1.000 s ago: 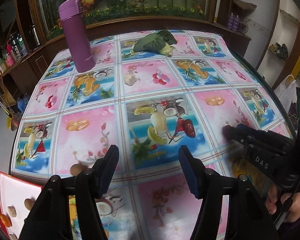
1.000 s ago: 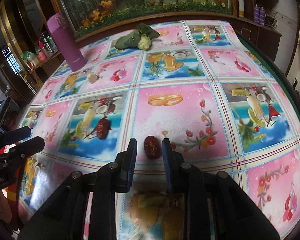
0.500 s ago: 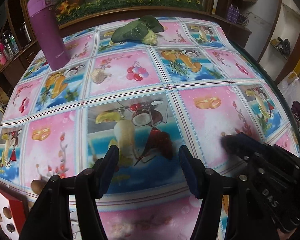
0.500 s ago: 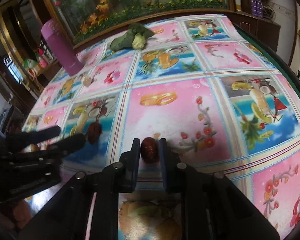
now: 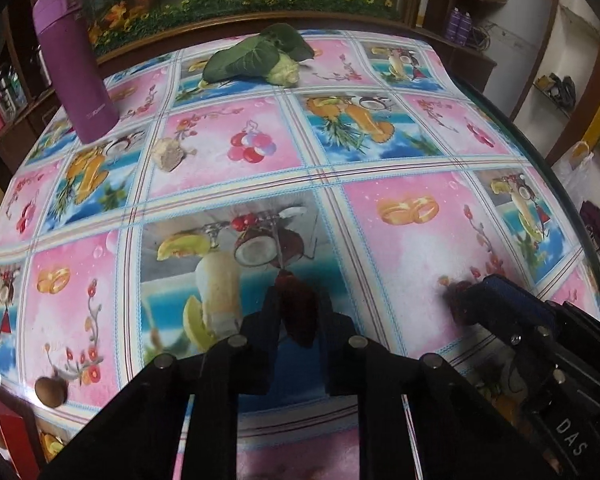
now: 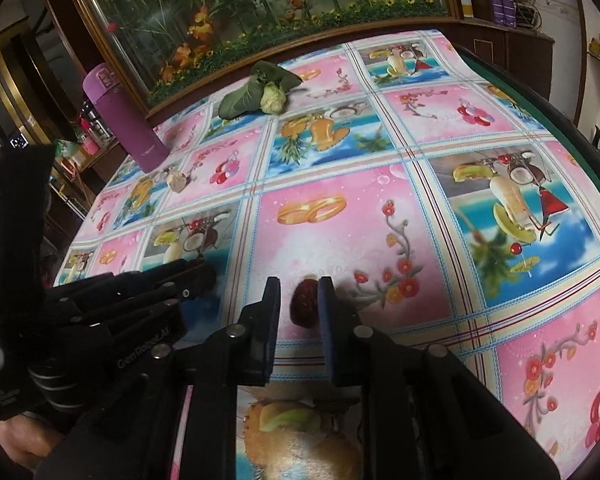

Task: Organize fruits
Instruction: 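Grasp a red date with the left tool while the right tool grasps another red date, then carry both red dates over the tray and open both tools to drop them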

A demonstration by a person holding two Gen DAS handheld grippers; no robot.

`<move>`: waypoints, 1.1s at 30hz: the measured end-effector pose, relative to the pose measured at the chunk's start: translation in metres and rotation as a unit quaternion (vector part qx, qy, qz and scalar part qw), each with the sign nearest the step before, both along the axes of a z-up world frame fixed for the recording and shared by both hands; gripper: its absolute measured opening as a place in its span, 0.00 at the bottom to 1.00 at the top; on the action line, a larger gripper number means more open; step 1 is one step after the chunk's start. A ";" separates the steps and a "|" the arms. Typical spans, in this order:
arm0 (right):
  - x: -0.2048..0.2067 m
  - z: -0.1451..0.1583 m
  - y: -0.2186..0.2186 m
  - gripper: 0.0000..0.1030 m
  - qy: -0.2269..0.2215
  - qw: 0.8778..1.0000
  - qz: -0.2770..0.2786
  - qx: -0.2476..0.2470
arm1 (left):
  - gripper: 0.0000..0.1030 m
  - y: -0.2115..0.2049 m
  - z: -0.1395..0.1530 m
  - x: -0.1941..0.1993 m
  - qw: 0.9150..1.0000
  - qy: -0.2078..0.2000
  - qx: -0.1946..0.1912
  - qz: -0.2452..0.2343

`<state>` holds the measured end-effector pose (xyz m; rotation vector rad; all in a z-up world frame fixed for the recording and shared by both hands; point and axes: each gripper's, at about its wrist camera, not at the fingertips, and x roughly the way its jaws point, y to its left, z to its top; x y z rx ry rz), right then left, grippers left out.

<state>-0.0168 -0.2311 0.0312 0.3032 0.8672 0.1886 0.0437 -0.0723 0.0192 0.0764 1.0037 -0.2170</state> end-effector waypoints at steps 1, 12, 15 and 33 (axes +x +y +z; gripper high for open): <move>-0.001 0.002 0.000 0.20 -0.007 1.000 0.001 0.001 | 0.15 0.002 0.002 -0.002 1.000 -0.003 -0.001 0.000; -0.016 0.019 0.036 0.20 -0.047 0.998 0.047 0.010 | 0.15 0.071 0.081 -0.086 0.993 -0.108 -0.019 0.032; -0.025 0.027 0.069 0.20 -0.057 0.995 0.078 0.016 | 0.15 0.098 0.095 -0.108 0.989 -0.135 -0.001 0.057; -0.086 0.074 0.299 0.20 -0.106 0.951 0.291 -0.019 | 0.15 0.284 0.096 -0.188 0.953 -0.172 0.042 0.245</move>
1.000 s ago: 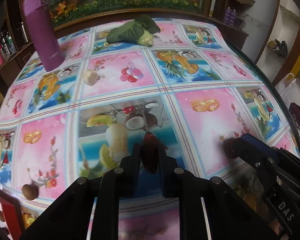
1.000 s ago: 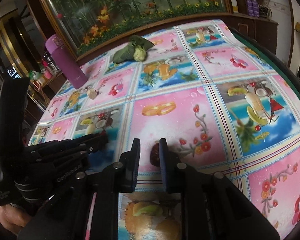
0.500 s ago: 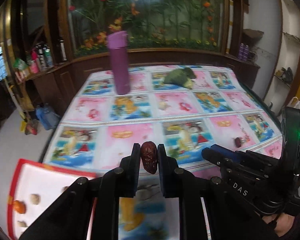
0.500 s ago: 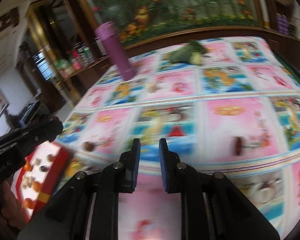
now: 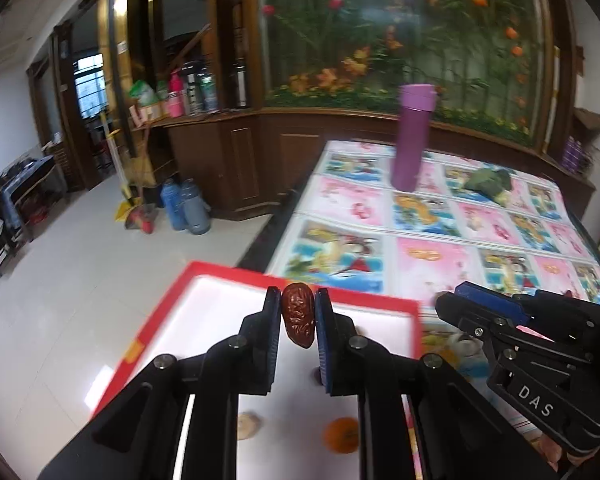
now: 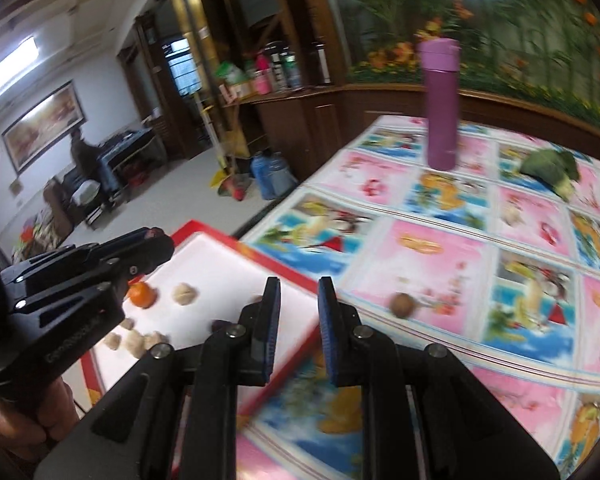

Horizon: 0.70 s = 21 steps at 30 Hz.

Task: Organize fruits
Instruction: 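Carry both red dates over the tray and open both tools to drop them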

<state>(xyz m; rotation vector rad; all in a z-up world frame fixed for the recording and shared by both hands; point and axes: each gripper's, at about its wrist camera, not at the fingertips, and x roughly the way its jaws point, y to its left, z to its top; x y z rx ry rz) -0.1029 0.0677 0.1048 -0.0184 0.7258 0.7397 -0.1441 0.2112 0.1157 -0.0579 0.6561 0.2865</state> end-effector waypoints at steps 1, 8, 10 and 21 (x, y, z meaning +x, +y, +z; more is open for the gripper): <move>-0.002 0.000 0.006 0.20 -0.001 1.000 0.005 -0.003 | 0.15 0.005 -0.001 -0.002 1.000 0.000 -0.001 0.004; -0.019 -0.006 0.050 0.20 0.001 0.999 0.036 -0.026 | 0.15 0.034 -0.012 -0.014 1.000 0.001 -0.017 0.024; -0.023 -0.009 0.059 0.20 0.001 0.998 0.044 -0.035 | 0.15 0.039 -0.015 -0.015 0.999 0.002 -0.019 0.027; -0.034 -0.027 0.088 0.20 0.019 0.996 0.066 -0.062 | 0.15 0.059 -0.030 -0.018 0.999 0.019 -0.028 0.040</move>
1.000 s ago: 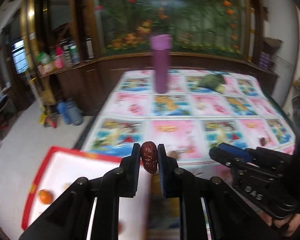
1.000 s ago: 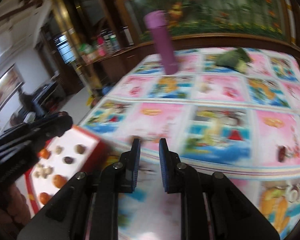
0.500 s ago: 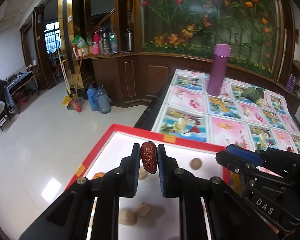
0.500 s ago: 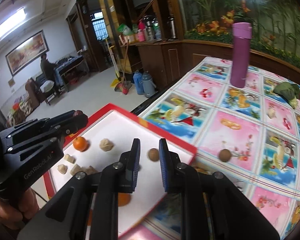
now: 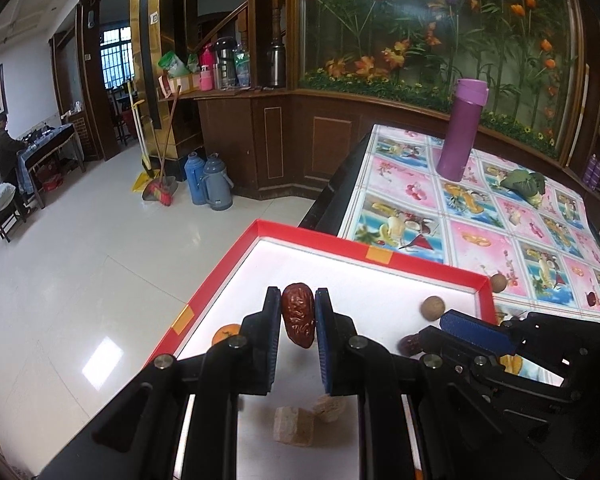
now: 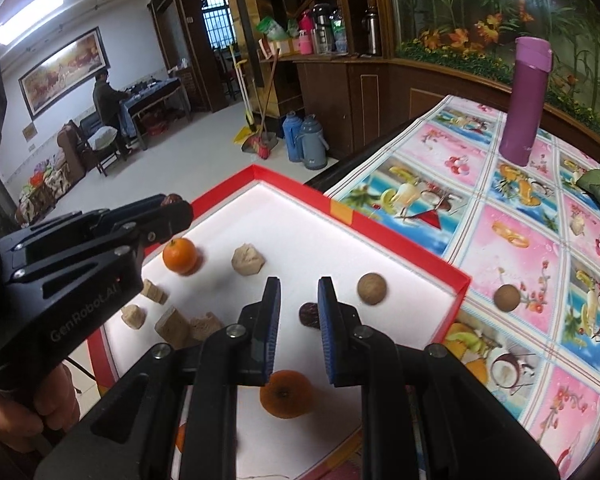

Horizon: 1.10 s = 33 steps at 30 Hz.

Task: Organize fruits
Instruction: 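Carry both red dates over the tray and open both tools to drop them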

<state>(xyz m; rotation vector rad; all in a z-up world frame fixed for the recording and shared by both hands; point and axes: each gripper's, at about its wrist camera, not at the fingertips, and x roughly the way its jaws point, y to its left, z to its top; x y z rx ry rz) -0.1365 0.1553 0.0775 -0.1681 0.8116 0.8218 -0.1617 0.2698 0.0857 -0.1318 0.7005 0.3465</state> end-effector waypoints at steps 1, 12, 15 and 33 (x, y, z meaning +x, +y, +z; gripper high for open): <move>0.000 -0.002 0.001 0.20 0.002 1.000 0.001 -0.001 | 0.15 0.002 -0.002 0.000 1.000 0.003 0.000 0.001; 0.000 -0.020 0.014 0.20 0.014 0.999 0.004 -0.030 | 0.15 0.020 -0.018 -0.005 0.999 0.026 -0.006 0.017; 0.001 -0.023 0.016 0.20 0.015 0.999 0.001 -0.038 | 0.15 0.025 -0.023 -0.005 0.999 0.035 -0.010 0.022; -0.007 -0.024 0.024 0.21 -0.011 0.997 -0.001 -0.078 | 0.17 0.028 -0.033 -0.007 0.998 0.058 -0.005 0.029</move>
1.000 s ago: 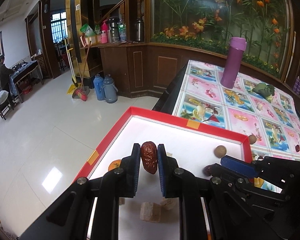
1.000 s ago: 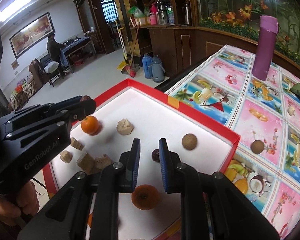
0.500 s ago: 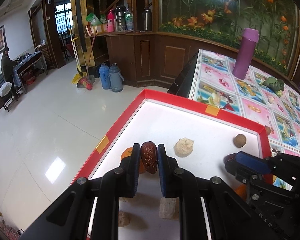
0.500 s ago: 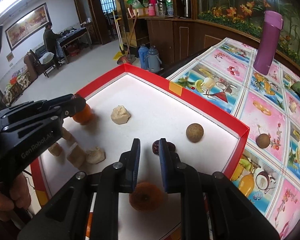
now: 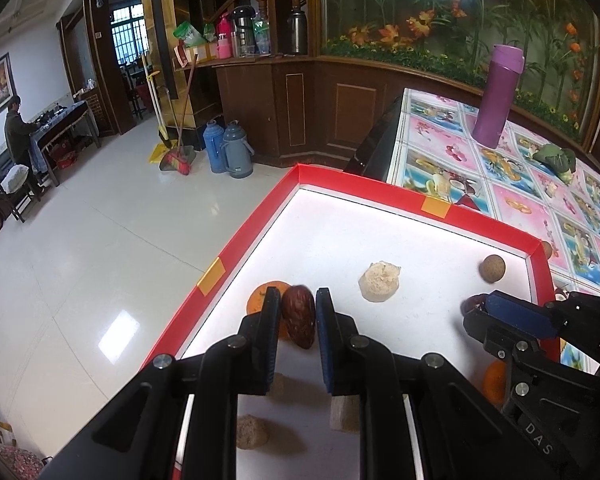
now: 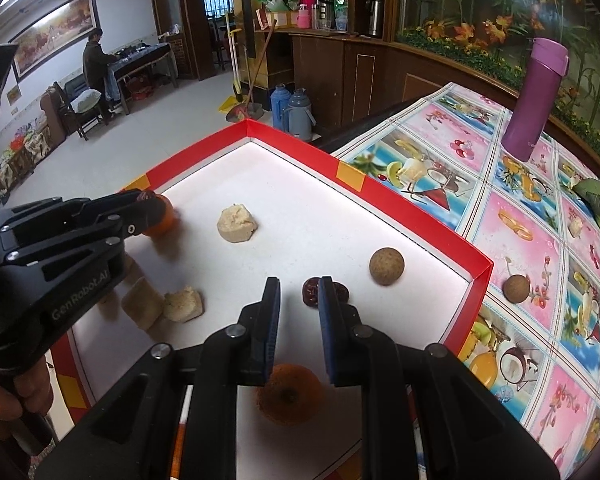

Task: Organize fruits
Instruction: 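Carry both red dates over the tray and open both tools to drop them, then grasp a brown nut with the left tool while the right tool grasps a red date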

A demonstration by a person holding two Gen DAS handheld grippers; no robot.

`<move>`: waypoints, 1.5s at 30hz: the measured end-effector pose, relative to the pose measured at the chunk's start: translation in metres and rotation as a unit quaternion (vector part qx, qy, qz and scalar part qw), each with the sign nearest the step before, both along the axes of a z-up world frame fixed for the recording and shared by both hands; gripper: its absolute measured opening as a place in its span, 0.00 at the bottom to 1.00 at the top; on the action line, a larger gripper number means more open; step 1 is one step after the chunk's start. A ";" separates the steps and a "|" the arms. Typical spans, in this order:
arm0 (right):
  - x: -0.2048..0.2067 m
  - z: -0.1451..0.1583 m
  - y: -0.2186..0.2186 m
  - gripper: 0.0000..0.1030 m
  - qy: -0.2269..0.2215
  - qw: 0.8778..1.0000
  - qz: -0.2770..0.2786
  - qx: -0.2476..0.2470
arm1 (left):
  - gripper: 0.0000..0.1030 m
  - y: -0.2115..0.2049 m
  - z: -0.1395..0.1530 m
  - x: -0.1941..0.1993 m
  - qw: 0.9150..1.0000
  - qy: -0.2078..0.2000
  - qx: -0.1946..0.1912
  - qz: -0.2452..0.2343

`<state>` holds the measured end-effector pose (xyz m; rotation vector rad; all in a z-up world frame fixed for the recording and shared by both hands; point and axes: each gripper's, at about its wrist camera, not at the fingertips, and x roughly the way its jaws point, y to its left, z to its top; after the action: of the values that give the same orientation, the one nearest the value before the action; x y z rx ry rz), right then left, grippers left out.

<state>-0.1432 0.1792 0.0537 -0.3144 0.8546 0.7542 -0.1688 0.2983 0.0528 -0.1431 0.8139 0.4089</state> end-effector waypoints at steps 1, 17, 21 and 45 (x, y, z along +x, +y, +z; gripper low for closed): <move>0.000 0.000 0.000 0.21 0.002 1.000 0.000 -0.001 | 0.18 0.000 0.000 0.001 1.000 0.001 -0.002 0.000; 0.008 0.016 -0.033 0.21 0.018 0.998 -0.020 0.054 | 0.44 -0.013 0.019 -0.003 1.000 -0.021 0.019 0.004; 0.018 0.017 -0.058 0.21 0.018 0.996 -0.049 0.068 | 0.45 -0.023 0.021 -0.001 1.000 -0.021 0.021 -0.006; 0.078 0.000 -0.269 0.21 0.035 0.958 -0.261 0.115 | 0.70 -0.158 0.036 0.073 0.988 -0.002 0.023 -0.155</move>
<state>-0.0650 -0.0894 0.0540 0.1488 0.8574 0.3639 -0.0963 0.1399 0.0885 0.0267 0.8059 0.1345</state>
